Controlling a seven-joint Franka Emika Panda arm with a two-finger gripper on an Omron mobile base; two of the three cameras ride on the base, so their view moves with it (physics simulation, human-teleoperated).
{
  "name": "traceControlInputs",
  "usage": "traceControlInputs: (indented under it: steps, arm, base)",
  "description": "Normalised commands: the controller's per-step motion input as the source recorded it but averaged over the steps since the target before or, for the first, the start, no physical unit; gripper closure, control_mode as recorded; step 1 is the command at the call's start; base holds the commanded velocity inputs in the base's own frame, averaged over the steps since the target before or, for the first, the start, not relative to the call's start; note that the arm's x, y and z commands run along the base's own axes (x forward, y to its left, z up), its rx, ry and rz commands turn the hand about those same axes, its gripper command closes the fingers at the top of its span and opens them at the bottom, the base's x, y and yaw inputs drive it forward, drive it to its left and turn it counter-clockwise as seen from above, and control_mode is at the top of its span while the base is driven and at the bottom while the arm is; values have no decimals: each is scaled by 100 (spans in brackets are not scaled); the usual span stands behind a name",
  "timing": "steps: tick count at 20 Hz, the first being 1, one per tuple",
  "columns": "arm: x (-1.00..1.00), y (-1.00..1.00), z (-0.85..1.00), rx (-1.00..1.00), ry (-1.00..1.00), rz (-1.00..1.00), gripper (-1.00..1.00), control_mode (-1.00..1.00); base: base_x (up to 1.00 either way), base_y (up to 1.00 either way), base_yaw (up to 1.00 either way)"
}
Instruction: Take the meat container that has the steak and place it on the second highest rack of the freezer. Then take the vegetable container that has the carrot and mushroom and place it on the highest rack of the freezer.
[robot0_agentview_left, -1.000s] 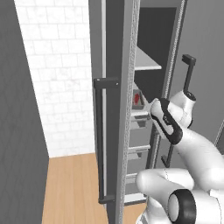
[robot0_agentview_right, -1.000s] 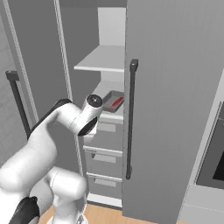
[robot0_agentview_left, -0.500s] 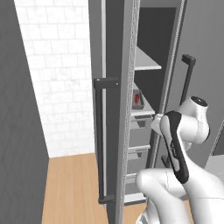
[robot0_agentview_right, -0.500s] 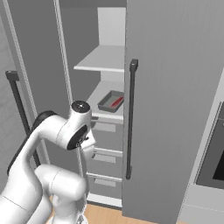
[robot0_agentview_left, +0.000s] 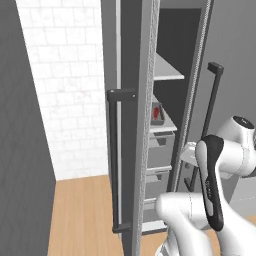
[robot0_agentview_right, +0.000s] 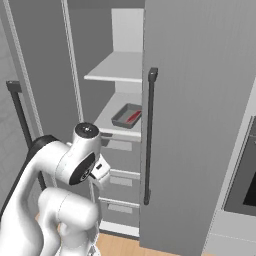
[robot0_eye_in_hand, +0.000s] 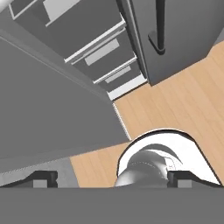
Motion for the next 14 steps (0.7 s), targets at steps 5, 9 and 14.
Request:
traceControlInputs:
  steps: [5,9,14]
  arm:
    - [-12,0,-5,-1,0,0,-100,-100]
    - [0,0,0,0,0,0,-100,100]
    - [0,0,0,0,0,0,-100,100]
  base:
    - [0,0,0]
    - [-29,-65,0]
    - [-29,-100,-2]
